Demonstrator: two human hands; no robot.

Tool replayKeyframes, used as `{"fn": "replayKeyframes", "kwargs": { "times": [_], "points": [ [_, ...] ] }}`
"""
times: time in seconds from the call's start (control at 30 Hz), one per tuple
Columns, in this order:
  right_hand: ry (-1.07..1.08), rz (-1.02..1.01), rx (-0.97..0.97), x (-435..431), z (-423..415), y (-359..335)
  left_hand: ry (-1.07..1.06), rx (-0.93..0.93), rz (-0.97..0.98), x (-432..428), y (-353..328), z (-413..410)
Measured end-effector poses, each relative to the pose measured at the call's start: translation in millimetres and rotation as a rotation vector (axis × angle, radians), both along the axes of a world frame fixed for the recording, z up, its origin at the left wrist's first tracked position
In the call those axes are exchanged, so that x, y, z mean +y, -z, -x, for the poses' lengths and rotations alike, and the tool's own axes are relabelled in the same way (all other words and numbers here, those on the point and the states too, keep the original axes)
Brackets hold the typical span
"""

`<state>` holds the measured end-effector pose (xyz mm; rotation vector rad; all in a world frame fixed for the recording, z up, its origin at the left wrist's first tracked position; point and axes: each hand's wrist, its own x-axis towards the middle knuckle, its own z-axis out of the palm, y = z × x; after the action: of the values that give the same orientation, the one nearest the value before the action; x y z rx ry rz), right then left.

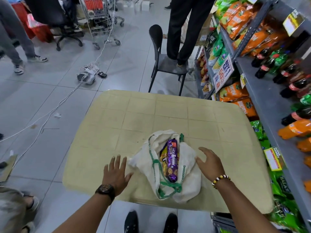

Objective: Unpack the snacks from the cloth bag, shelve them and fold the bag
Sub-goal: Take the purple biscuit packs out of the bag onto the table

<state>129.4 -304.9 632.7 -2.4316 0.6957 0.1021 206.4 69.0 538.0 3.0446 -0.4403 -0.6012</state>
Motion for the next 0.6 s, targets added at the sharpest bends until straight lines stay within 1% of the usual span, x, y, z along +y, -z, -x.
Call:
{"fn": "replayKeyframes", "kwargs": {
  "times": [0.1,0.2,0.4,0.5,0.6],
  "points": [
    [0.037,-0.027,-0.029,40,4,-2,0.09,0.036,-0.023,16,21,-6],
    [0.073,-0.049,-0.037,72,4,-1,0.165,0.049,0.006,19,45,-14],
    [0.167,-0.06,-0.027,107,-3,-5,0.236,0.1,0.031,20,80,-29],
    [0.204,-0.048,0.018,115,-11,-5,0.248,0.1,0.064,21,90,-39],
    [0.229,-0.017,0.096,123,-20,-5,0.281,0.059,0.07,22,96,-48]
  ]
}}
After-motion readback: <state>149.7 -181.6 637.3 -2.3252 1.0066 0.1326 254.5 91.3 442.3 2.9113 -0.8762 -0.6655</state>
